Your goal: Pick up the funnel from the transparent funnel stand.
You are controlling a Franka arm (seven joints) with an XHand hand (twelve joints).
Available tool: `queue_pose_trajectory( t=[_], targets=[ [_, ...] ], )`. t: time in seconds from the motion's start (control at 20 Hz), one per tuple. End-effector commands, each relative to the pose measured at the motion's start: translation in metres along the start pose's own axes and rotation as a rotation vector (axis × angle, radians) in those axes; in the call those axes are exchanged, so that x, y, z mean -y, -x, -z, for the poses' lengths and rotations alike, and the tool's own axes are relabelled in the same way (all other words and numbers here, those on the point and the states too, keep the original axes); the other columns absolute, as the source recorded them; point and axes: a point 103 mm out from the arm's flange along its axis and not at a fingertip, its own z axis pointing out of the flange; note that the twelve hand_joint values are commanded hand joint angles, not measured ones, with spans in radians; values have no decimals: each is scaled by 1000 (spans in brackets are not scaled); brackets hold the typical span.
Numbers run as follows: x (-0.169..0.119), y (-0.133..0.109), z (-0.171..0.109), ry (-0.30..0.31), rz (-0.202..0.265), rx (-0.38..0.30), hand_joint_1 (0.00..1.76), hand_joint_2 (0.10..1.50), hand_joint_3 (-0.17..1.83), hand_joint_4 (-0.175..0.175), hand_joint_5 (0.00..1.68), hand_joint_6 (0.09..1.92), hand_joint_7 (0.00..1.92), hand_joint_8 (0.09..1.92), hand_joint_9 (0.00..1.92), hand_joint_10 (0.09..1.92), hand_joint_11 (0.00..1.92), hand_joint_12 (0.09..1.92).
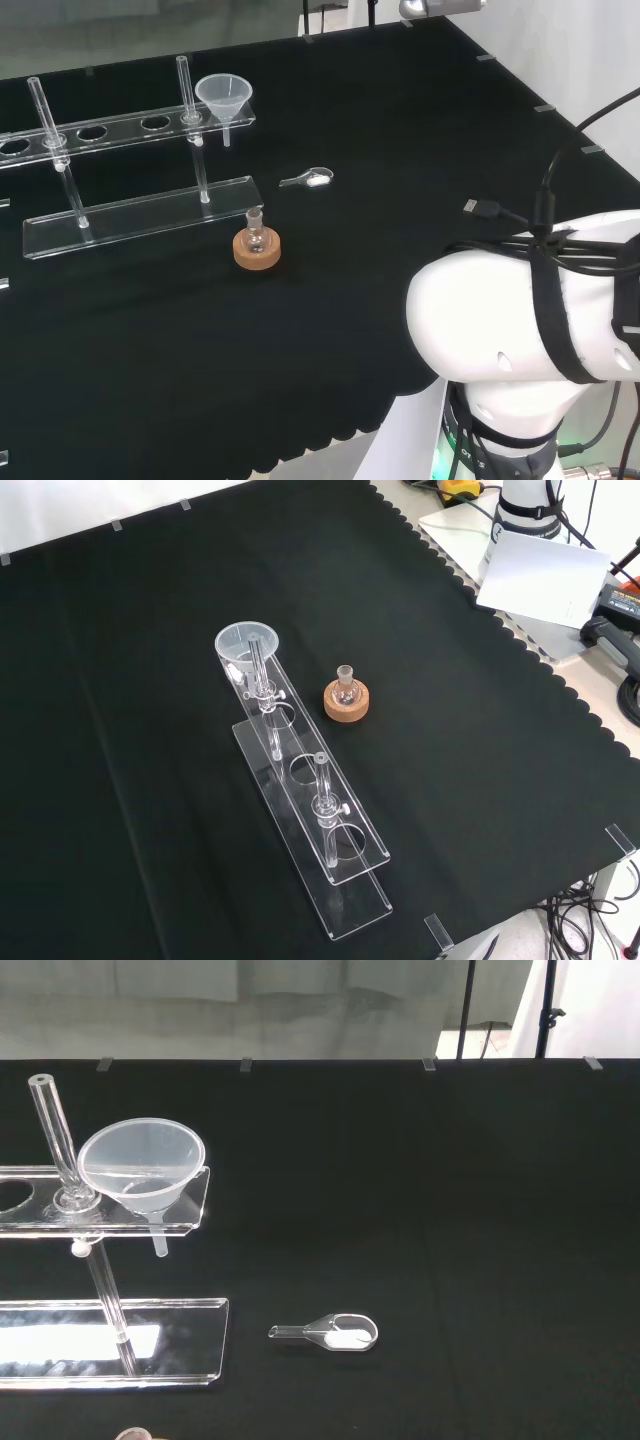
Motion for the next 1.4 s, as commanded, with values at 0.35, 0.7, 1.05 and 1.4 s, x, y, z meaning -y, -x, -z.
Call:
queue_pose_trajectory(
  t=[0.35, 0.7, 1.05, 1.4],
  targets=[
    [2, -2, 0, 32, 45, 43, 0, 1176, 452, 11, 216, 87, 58, 569, 246, 635, 178, 1337],
    [-8, 27, -5, 3, 5, -39, 0, 1180, 445, 10, 222, 87, 59, 568, 250, 636, 179, 1337],
    [-31, 21, -10, -14, -35, -6, 0, 1183, 439, 7, 233, 87, 65, 569, 253, 636, 181, 1337],
    [-65, 12, -31, -52, 18, -61, 0, 1186, 432, 4, 245, 87, 71, 571, 258, 637, 182, 1338]
  ],
)
